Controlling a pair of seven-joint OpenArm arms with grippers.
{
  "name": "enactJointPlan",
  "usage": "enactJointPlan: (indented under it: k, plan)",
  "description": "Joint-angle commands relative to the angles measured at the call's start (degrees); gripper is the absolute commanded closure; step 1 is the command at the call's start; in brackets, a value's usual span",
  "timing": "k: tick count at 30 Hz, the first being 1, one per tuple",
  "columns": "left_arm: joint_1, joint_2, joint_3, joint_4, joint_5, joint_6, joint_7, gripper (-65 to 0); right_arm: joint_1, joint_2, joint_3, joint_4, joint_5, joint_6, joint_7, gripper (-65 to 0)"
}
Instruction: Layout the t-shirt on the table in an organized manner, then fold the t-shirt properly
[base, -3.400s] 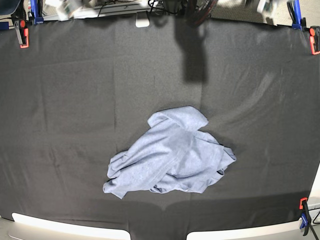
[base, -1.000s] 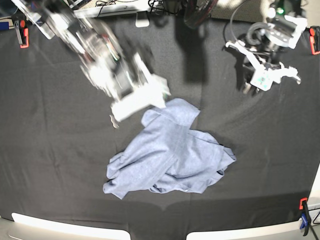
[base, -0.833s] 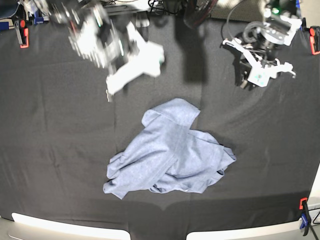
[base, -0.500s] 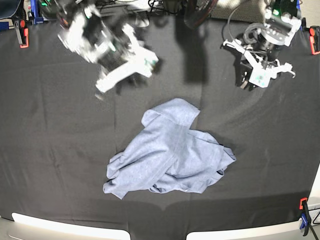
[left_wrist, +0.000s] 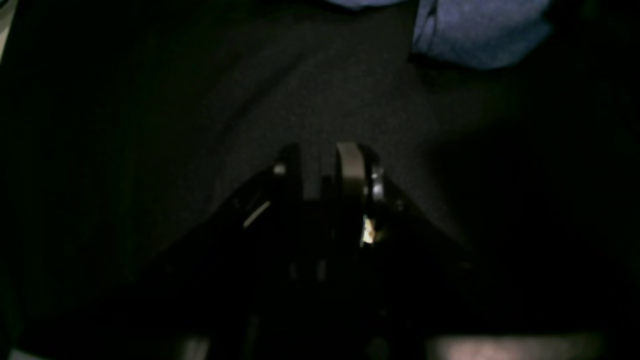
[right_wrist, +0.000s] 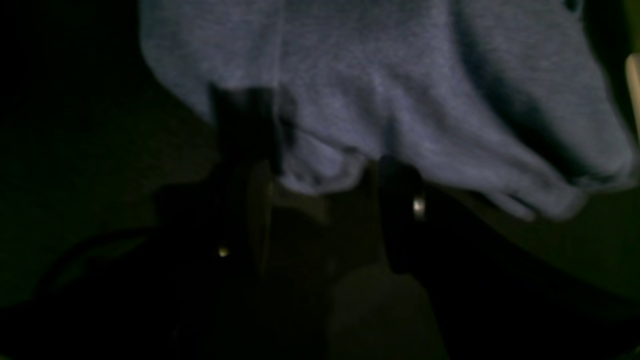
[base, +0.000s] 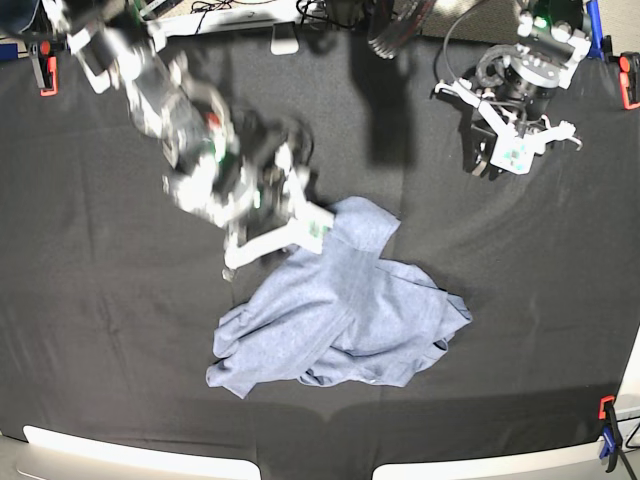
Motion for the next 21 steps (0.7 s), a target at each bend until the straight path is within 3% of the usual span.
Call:
enactJointPlan:
  k: [1, 6, 11, 17, 21]
  plan:
    - [-0.13, -0.31, -0.24, 0.92, -0.04, 0.46, -1.31, -11.2, 1.92, -0.33, -0.22, -0.39, 1.14, 1.27, 0.94, -32.9]
    - [-0.26, -0.31, -0.24, 0.92, 0.79, 0.46, -1.33, -11.3, 4.61, -1.25, -5.33, -4.63, 2.29, 1.75, 0.85, -32.9]
    - [-0.28, -0.33, -0.24, 0.92, 3.10, 0.46, -1.33, -11.3, 5.33, -1.88, -10.45, -6.38, -1.07, 0.66, 0.92, -32.2]
    - [-0.26, -0.31, -0.24, 0.92, 3.08, 0.46, -1.33, -11.3, 5.92, -2.19, -10.54, -6.60, -3.30, -1.03, 1.11, -14.3]
    - [-0.24, -0.31, -0.24, 0.92, 2.91, 0.48, -1.31, -11.3, 6.29, -2.21, -9.94, -7.13, -4.33, -2.99, 1.14, -13.2]
